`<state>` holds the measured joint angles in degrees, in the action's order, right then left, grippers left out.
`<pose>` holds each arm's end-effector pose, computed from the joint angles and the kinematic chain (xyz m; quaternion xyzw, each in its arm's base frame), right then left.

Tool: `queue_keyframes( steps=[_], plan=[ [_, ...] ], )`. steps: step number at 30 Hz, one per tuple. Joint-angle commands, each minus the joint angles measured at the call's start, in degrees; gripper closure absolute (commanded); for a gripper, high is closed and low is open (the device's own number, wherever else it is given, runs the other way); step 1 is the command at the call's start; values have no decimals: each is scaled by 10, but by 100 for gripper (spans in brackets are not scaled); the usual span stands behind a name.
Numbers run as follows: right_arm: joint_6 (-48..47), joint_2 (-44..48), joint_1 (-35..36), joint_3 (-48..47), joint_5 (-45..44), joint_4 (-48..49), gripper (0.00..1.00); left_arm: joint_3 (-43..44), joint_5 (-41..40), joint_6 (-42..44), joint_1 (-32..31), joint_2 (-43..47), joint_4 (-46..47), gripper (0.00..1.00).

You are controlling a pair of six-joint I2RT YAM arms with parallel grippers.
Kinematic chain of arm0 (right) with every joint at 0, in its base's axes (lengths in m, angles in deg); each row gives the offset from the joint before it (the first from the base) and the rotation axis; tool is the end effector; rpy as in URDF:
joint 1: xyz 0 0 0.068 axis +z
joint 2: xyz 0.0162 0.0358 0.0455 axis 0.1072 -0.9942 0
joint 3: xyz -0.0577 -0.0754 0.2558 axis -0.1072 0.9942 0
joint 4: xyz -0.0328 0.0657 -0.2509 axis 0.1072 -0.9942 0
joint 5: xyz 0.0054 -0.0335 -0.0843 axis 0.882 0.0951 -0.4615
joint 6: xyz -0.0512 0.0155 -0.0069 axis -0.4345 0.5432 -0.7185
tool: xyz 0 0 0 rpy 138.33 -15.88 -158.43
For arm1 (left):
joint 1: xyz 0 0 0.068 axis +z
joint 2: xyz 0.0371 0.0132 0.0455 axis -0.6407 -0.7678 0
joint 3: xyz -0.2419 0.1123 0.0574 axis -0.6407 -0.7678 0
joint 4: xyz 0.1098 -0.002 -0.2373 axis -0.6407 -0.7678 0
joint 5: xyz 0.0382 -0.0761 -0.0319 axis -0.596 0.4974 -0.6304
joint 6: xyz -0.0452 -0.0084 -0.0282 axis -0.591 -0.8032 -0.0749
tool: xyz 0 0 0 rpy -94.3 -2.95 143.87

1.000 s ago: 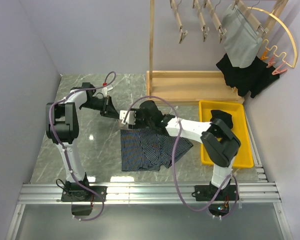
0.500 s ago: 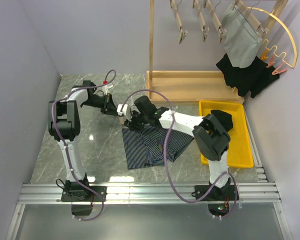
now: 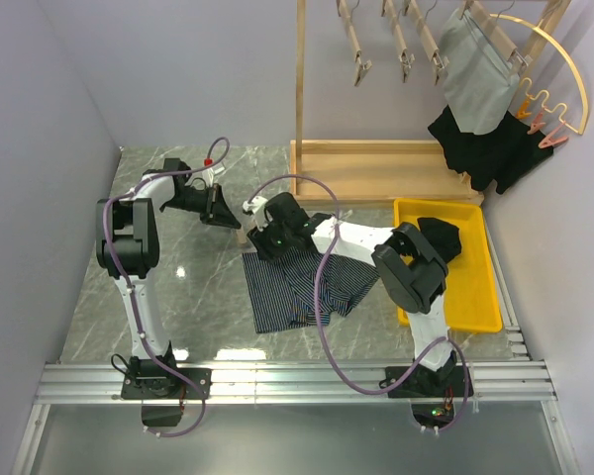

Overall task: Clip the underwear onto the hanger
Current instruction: Clamp the underwear onto the hanger.

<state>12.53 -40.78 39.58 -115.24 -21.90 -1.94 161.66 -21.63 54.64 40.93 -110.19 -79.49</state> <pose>0.3073 0.3277 0.1814 -0.4412 0.8051 0.2355 0.3189 0.4196 -0.0237 0.1661 0.1343 0.8403 -0.5055 0.1429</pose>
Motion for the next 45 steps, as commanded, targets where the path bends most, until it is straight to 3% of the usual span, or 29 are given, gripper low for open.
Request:
queue_keyframes(
  steps=[1,12,14,18,19,21,24,31,35,42,45],
  plan=[
    [42,-13,-2,-9,-50,24,47,1,-10,-12,1,3,24,100],
    [74,-81,17,-42,-112,-32,46,-7,-13,-19,0,8,35,100],
    [75,-84,20,-53,-120,-46,49,-8,-14,-22,0,10,39,100],
    [65,-103,23,-94,-114,-91,71,-12,-16,-27,1,9,42,100],
    [65,-108,24,-98,-114,-101,86,-12,-17,-29,0,8,43,100],
    [66,-112,25,-97,-98,-102,100,-14,-18,-32,1,8,46,100],
    [64,-105,25,-76,-81,-88,100,-18,-19,-29,1,12,44,100],
    [35,-10,25,38,-58,66,100,-28,-17,-24,0,16,52,100],
    [37,-44,27,-34,-91,-12,100,-26,-13,-28,0,14,55,100],
    [105,-40,27,-38,-117,-25,42,-28,-12,-21,0,18,53,100],
    [123,-41,26,-45,-128,-26,41,-26,-12,-19,0,15,48,100]
  ],
)
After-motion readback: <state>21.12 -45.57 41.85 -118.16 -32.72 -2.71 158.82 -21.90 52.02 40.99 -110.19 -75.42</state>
